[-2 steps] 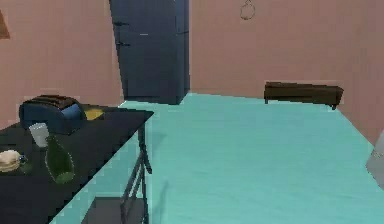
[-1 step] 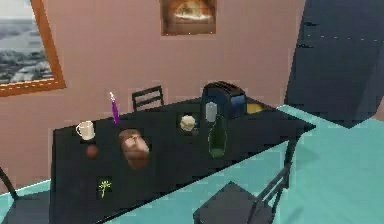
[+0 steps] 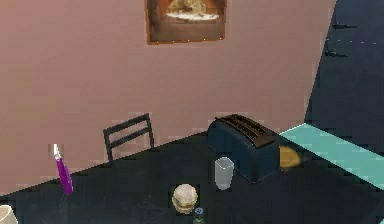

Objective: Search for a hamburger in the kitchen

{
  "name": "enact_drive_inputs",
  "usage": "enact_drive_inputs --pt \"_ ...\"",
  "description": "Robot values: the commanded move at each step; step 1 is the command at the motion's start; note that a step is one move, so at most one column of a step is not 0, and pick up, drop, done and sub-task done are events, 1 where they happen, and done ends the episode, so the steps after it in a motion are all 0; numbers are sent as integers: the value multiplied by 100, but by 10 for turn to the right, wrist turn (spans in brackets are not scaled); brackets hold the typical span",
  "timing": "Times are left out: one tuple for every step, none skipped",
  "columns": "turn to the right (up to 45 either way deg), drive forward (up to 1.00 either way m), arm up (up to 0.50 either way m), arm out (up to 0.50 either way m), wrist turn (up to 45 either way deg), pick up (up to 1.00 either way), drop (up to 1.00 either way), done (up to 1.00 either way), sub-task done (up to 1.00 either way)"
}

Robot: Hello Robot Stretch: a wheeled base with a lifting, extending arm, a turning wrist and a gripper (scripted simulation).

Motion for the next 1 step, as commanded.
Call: enact_drive_inputs --pt "0 0 0 0 0 0 0 100 0"
